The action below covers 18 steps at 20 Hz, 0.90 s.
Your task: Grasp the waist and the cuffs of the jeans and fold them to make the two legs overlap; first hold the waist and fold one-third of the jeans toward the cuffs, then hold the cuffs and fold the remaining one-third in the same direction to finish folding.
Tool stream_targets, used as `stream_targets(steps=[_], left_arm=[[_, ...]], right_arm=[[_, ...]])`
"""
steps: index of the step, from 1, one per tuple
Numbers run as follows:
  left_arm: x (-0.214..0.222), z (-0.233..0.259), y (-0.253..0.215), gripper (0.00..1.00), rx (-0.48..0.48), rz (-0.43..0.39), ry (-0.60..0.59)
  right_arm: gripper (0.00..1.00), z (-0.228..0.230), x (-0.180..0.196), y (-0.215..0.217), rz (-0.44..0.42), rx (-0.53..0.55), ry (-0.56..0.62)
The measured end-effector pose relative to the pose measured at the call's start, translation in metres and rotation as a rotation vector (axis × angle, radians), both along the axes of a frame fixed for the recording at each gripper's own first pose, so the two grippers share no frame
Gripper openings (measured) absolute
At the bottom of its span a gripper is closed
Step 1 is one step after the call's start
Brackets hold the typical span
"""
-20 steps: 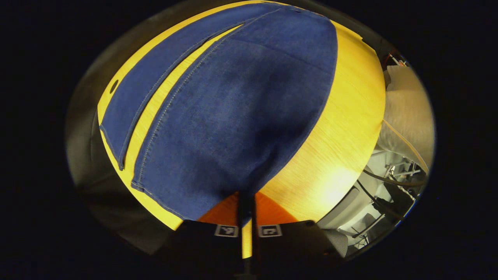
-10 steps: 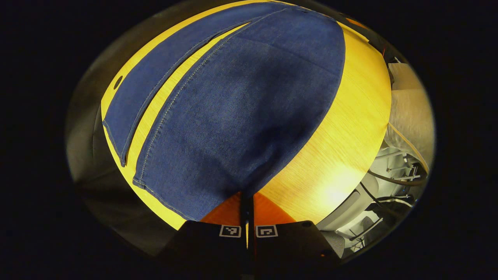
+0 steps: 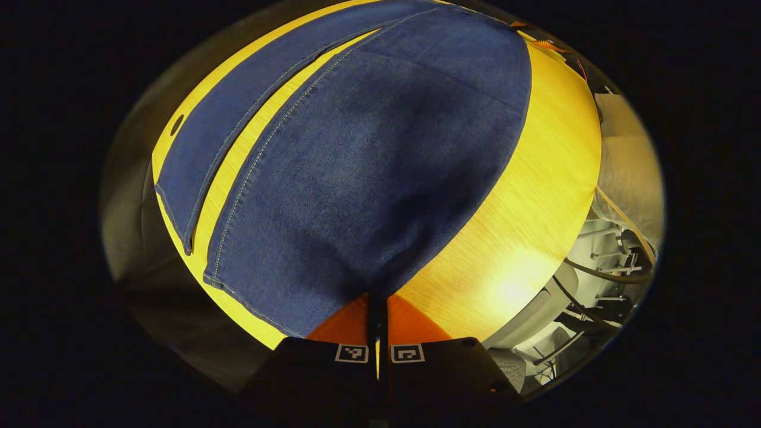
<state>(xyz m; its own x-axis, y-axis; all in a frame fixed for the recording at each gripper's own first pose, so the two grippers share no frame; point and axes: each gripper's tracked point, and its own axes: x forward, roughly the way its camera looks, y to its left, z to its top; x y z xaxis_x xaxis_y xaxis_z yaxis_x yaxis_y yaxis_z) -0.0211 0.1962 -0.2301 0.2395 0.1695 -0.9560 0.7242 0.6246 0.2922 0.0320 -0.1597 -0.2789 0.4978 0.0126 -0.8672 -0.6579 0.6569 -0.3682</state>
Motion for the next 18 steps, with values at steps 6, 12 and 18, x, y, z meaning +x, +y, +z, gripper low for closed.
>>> stream_targets(steps=[6,12,18], left_arm=[[0.000,0.000,0.000,0.00,0.018,-0.003,-0.006],[0.001,0.000,-0.002,0.00,0.016,0.001,-0.009],[0.000,-0.001,-0.001,0.00,0.018,-0.010,0.010]], right_arm=[[0.96,-0.010,-0.002,0.005,-0.006,0.053,0.145],[0.94,-0.010,-0.002,0.007,0.005,0.048,0.183],[0.46,-0.002,0.023,0.007,0.099,0.002,0.182]])
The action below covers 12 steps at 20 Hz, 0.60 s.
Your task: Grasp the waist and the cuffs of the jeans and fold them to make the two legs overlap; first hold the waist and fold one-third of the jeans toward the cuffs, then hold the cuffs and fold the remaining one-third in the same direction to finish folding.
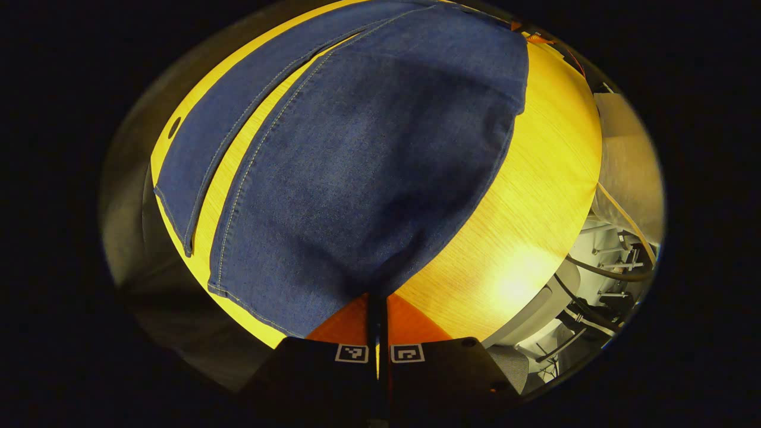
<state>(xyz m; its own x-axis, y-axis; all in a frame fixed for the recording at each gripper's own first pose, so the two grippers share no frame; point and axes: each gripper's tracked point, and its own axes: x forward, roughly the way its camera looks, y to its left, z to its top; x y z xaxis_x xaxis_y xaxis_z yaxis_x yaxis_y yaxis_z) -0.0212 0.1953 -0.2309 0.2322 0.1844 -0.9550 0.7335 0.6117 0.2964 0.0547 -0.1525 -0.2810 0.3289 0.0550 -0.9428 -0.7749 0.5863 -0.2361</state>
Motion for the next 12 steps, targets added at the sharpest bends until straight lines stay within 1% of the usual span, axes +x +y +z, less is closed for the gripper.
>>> stream_targets(steps=[1,2,3,4,6,7,8,9,10,11,12], left_arm=[[-0.001,-0.001,0.000,0.00,-0.003,-0.001,-0.004],[0.000,-0.002,0.000,0.00,-0.005,-0.002,-0.005],[-0.001,-0.002,-0.001,0.00,-0.005,-0.003,-0.005],[0.000,-0.001,-0.001,0.00,-0.005,-0.004,-0.004],[0.000,-0.001,-0.001,0.00,-0.007,-0.015,-0.005],[0.001,-0.001,-0.001,0.00,-0.006,-0.030,-0.008],[0.003,0.000,-0.001,0.00,-0.005,-0.038,-0.017],[0.004,-0.001,-0.001,0.00,-0.003,-0.036,-0.033],[0.005,-0.003,-0.002,0.00,-0.002,-0.031,-0.050],[0.009,-0.006,-0.003,0.01,0.003,-0.025,-0.069],[0.010,-0.006,-0.001,0.01,0.007,-0.028,-0.086]], right_arm=[[0.30,0.001,0.006,0.001,0.016,-0.009,-0.010],[0.28,0.006,0.013,0.002,0.021,-0.016,-0.028],[0.12,0.005,0.015,0.001,0.010,-0.024,-0.042],[0.09,0.006,0.018,0.002,-0.016,-0.018,-0.056],[0.09,0.006,0.012,0.000,-0.102,-0.008,-0.070],[0.03,0.005,0.010,0.002,-0.131,-0.003,-0.093],[0.09,0.004,0.009,0.003,-0.143,-0.005,-0.122],[0.02,0.005,0.010,0.001,-0.147,-0.010,-0.153],[0.02,0.005,0.010,0.000,-0.155,-0.013,-0.180],[0.08,0.006,0.010,-0.002,-0.159,-0.013,-0.212],[0.09,0.003,0.010,-0.002,-0.161,-0.014,-0.238]])
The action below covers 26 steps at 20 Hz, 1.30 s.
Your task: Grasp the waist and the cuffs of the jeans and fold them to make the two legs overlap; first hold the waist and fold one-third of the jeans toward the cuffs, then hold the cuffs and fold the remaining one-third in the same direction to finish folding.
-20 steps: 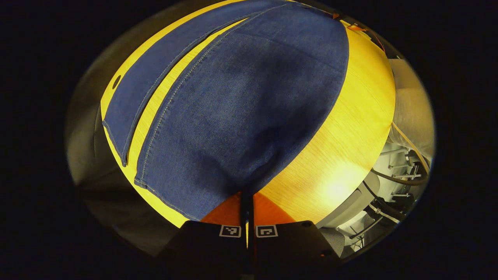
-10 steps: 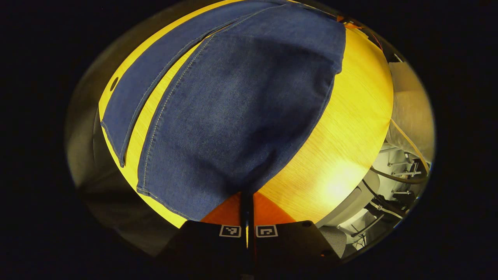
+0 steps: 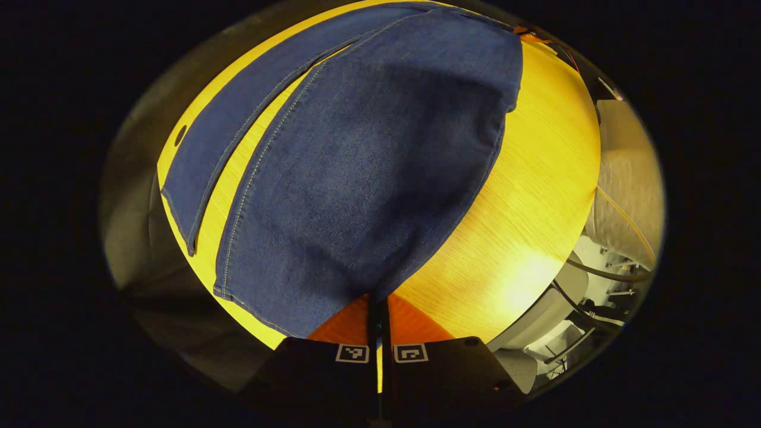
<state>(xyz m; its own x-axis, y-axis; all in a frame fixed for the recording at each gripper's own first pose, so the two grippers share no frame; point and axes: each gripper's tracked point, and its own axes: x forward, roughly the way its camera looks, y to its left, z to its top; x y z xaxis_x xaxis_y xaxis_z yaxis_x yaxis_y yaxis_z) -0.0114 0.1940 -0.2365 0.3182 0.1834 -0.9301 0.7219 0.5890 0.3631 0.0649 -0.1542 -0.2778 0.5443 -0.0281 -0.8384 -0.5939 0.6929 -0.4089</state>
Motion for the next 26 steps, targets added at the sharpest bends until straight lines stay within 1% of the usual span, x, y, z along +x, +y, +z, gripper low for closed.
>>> stream_targets(steps=[1,2,4,5,6,7,8,9,11,12,13,14,15,16,19,20,23,26], left_arm=[[0.002,-0.001,0.000,0.00,0.013,-0.011,-0.017],[0.004,-0.001,0.003,0.00,0.022,-0.019,-0.038],[0.005,0.000,0.005,0.00,0.038,-0.021,-0.076],[0.007,0.001,0.004,0.00,0.036,-0.006,-0.102],[0.006,0.002,0.003,0.00,0.017,0.027,-0.138],[0.007,0.003,0.003,0.00,-0.019,0.070,-0.199],[0.013,0.002,0.004,0.00,-0.060,0.137,-0.280],[0.015,0.002,0.005,0.00,-0.098,0.232,-0.356],[0.021,0.014,0.004,0.00,-0.188,0.385,-0.500],[0.030,0.017,-0.003,0.00,-0.238,0.444,-0.556],[0.039,0.026,-0.006,0.00,-0.269,0.485,-0.611],[0.043,0.038,-0.007,0.00,-0.292,0.515,-0.676],[0.052,0.053,-0.010,0.00,-0.314,0.528,-0.751],[0.061,0.065,-0.017,0.00,-0.336,0.542,-0.817],[0.087,0.098,-0.031,0.00,-0.388,0.563,-0.950],[0.090,0.102,-0.031,0.00,-0.396,0.573,-0.975],[0.123,0.136,-0.036,0.00,-0.436,0.568,-1.055],[0.161,0.150,-0.025,0.00,-0.403,0.525,-1.099]], right_arm=[[0.04,0.004,0.001,-0.001,0.012,-0.007,-0.039],[0.04,0.006,0.002,-0.002,-0.004,-0.019,-0.062],[0.03,0.006,0.000,-0.007,-0.078,-0.035,-0.091],[0.03,0.006,0.001,-0.006,-0.101,-0.037,-0.105],[0.03,0.008,0.001,-0.004,-0.125,-0.035,-0.125],[0.03,0.009,-0.001,-0.002,-0.155,-0.026,-0.144],[0.02,0.012,-0.002,-0.002,-0.203,-0.012,-0.175],[0.03,0.018,-0.001,-0.004,-0.254,0.008,-0.219],[0.03,0.035,0.002,-0.001,-0.344,0.060,-0.310],[0.03,0.045,0.005,0.003,-0.380,0.086,-0.351],[0.03,0.059,0.009,0.004,-0.407,0.106,-0.395],[0.00,0.071,0.016,0.006,-0.430,0.123,-0.434],[0.03,0.084,0.024,0.010,-0.451,0.142,-0.481],[0.03,0.099,0.034,0.015,-0.470,0.161,-0.526],[0.02,0.138,0.067,0.027,-0.487,0.187,-0.631],[0.02,0.149,0.080,0.028,-0.497,0.200,-0.649],[0.02,0.180,0.121,0.032,-0.544,0.265,-0.713],[0.02,0.207,0.170,0.027,-0.589,0.332,-0.793]])
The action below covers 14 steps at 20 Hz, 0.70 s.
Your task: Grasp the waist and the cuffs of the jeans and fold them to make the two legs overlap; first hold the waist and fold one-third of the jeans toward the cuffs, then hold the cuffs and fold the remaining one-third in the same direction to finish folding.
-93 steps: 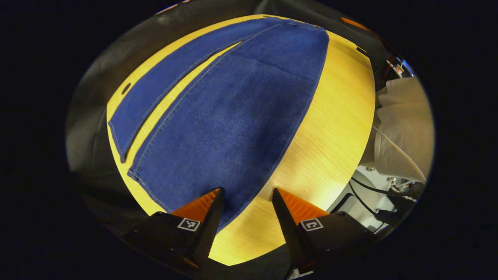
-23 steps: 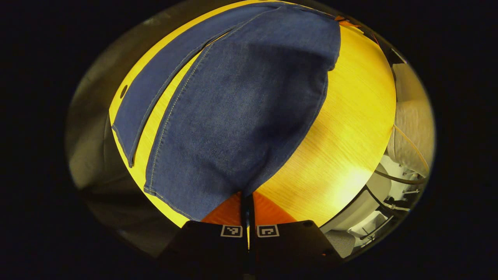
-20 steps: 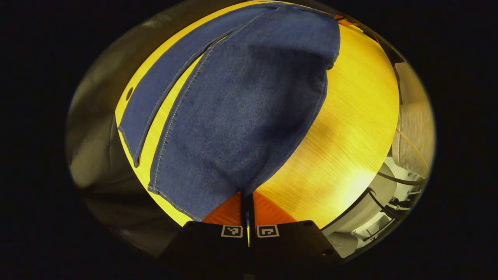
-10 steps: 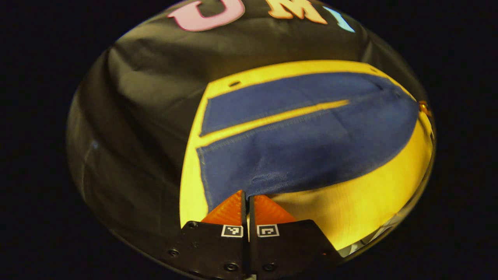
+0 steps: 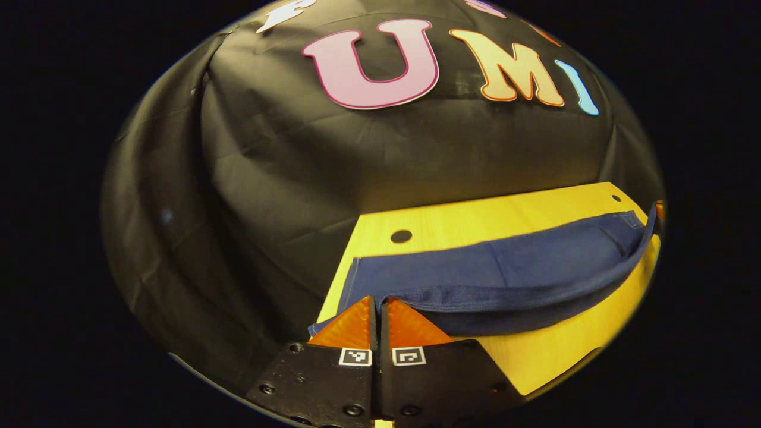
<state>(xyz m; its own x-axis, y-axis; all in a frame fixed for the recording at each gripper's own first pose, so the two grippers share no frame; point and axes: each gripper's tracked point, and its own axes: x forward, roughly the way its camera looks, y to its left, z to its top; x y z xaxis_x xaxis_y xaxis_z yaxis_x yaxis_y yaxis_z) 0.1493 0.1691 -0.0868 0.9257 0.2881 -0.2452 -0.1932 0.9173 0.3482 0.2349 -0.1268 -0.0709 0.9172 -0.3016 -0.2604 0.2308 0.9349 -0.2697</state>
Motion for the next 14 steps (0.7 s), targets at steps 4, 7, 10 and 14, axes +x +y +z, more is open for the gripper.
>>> stream_targets(steps=[4,7,10,14], left_arm=[[0.081,-0.015,0.007,0.00,-0.024,0.018,0.021],[0.131,-0.040,0.009,0.00,-0.045,0.038,0.010],[0.165,-0.076,0.005,0.00,-0.017,0.029,0.059],[0.184,-0.094,0.009,0.00,0.016,0.051,0.067]], right_arm=[[0.00,-0.024,0.068,-0.002,-0.023,0.053,0.004],[0.03,-0.055,0.115,-0.007,-0.030,0.045,0.017],[0.02,-0.098,0.148,-0.013,-0.037,0.075,0.074],[0.02,-0.126,0.155,-0.015,-0.029,0.076,0.132]])
